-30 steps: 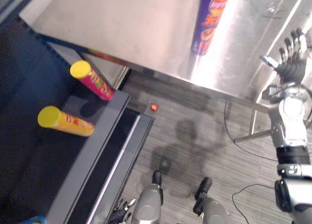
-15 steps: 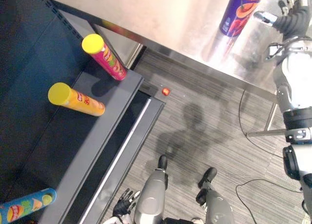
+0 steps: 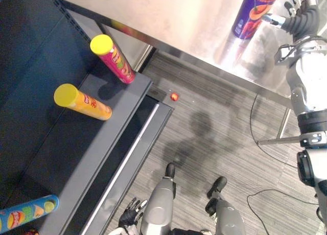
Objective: Put the gum and the chips on the shelf.
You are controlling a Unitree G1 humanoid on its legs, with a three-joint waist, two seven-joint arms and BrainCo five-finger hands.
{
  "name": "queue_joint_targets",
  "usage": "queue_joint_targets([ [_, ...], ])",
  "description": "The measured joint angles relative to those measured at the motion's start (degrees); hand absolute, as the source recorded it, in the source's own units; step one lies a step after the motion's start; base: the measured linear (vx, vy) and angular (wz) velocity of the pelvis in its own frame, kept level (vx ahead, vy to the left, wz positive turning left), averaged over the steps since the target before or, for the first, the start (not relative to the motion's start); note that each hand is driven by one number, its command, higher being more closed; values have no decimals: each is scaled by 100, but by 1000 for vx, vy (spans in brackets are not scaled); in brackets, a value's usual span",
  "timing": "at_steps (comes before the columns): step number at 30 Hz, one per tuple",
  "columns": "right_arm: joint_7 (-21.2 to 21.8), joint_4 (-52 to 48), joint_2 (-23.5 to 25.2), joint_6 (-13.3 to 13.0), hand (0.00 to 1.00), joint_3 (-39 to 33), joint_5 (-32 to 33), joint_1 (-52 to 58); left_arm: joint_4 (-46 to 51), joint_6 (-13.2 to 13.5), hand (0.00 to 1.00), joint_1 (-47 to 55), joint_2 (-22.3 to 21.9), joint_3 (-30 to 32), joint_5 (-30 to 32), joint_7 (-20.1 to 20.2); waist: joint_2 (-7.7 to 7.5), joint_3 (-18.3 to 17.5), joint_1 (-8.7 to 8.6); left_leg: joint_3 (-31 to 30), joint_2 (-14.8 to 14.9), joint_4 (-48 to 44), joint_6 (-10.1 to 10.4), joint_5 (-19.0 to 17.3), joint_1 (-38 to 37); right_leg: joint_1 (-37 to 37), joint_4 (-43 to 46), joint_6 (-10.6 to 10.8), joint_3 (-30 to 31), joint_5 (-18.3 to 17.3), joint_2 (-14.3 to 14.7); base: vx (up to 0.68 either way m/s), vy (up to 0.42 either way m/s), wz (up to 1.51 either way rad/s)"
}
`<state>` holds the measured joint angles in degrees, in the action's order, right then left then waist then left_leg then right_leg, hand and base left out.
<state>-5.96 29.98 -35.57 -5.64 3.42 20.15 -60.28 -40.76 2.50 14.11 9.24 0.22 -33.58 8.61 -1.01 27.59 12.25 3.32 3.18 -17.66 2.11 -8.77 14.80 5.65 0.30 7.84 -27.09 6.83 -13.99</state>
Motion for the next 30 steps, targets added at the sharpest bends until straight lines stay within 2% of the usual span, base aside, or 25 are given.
queue_joint_targets([
  [11, -28, 297, -1, 23, 0, 226, -170, -352, -5, 8, 0, 1, 26, -52, -19, 69, 0, 0, 50, -103, -33, 168, 4, 197, -6, 0, 66, -19, -139, -13, -40, -28, -1, 7],
  [12, -102, 323, -1, 23, 100, 237, -167, -390, -4, 11, 0, 1, 51, -109, -81, 71, 0, 0, 63, -107, -34, 185, 6, 218, -5, -1, 74, -21, -153, -15, -40, -46, 1, 7],
  [16, -138, 532, -11, 25, 100, 379, -139, -515, -6, 10, 0, 1, 105, -208, -177, 72, 1, 0, 74, -175, -49, 263, 10, 290, -2, 2, 79, -28, -208, -20, -50, -36, -4, 8],
  [21, -381, 999, -46, -13, 100, 378, -39, -771, -6, 64, 0, -13, 107, -283, -179, 71, 49, 23, 149, -260, -53, 338, 29, 370, 0, 5, 124, -70, -286, -50, -48, -11, -4, 8],
  [23, -421, 1143, -95, -113, 100, 378, 106, -846, -5, 68, 0, -45, 115, -396, -200, 70, 126, 58, 212, -293, -52, 352, 32, 395, 0, 10, 172, -96, -321, -70, -55, -10, 4, 7],
  [30, -524, 1348, -101, -384, 100, 374, 123, -848, -4, 67, 0, -46, 118, -463, -232, 69, 169, 61, 227, -391, -68, 485, 51, 525, -1, 7, 196, -114, -433, -84, -65, -15, 3, 8],
])
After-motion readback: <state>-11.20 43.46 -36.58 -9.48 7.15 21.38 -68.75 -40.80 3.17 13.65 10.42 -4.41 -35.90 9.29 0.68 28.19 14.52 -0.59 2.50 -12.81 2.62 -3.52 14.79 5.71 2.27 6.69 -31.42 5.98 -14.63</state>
